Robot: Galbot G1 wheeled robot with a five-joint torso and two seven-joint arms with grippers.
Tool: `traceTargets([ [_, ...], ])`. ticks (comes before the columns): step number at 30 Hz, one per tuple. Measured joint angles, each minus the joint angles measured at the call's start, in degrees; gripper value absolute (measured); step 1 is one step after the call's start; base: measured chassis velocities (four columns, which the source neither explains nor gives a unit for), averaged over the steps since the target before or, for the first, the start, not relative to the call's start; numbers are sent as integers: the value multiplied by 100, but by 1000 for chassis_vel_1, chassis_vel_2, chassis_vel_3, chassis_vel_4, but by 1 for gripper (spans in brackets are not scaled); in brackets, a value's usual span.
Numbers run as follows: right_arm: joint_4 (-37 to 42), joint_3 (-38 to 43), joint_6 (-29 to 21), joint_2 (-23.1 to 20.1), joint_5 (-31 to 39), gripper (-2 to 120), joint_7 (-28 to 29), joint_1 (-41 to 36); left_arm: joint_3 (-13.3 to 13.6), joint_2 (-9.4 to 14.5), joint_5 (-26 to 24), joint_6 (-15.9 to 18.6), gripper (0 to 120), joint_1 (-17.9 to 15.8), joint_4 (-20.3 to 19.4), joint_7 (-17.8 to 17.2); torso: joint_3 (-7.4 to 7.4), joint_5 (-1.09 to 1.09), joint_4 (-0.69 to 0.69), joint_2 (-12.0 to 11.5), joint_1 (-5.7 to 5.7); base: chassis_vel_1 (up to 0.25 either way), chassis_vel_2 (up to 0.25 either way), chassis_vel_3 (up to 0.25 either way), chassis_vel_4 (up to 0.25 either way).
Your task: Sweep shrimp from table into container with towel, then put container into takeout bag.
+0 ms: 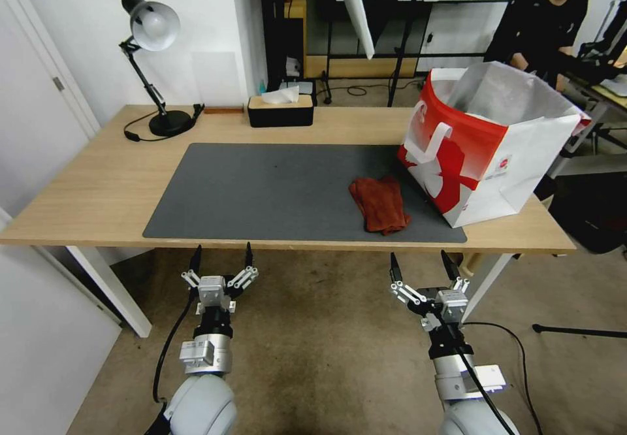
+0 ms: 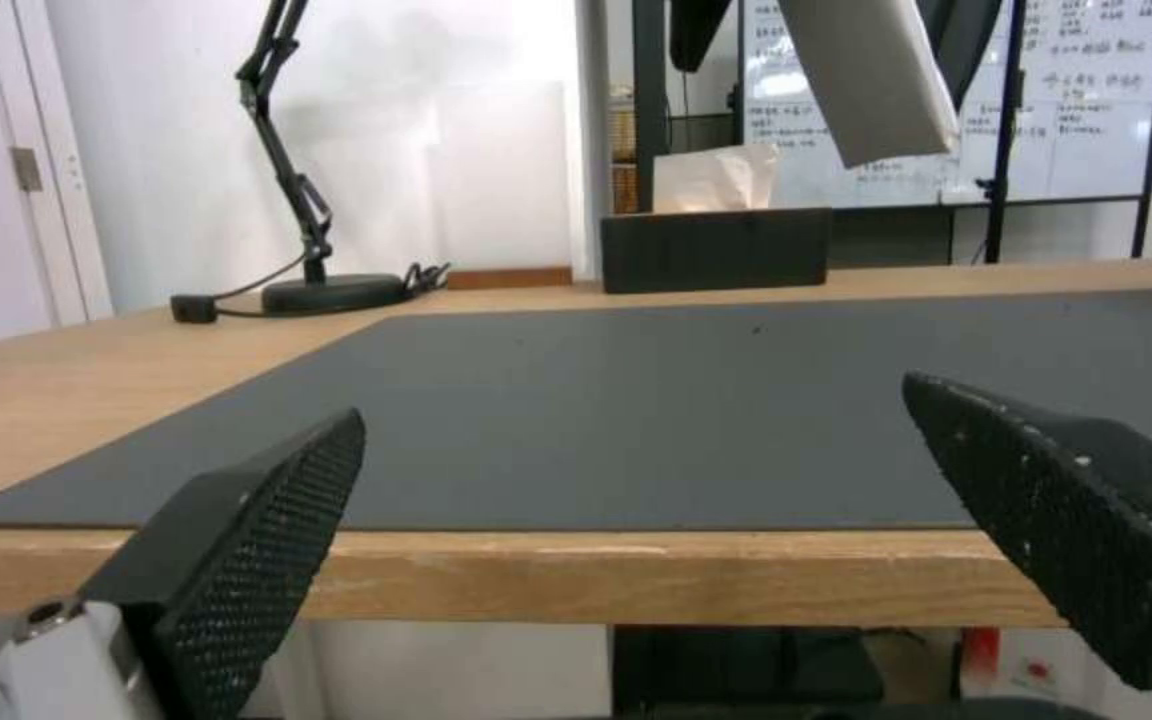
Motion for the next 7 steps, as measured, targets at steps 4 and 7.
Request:
traceTargets([
  [4, 0, 1, 1, 1, -1, 100, -1, -1, 1, 2, -2, 2, 100, -1, 0, 1, 0, 0, 0, 0, 0, 0, 0, 0, 0],
  [7, 0, 1, 1, 1, -2, 100, -2, -1, 2, 3, -3, 3, 100, -2, -1, 1, 0, 0, 0, 0, 0, 0, 0, 0, 0],
])
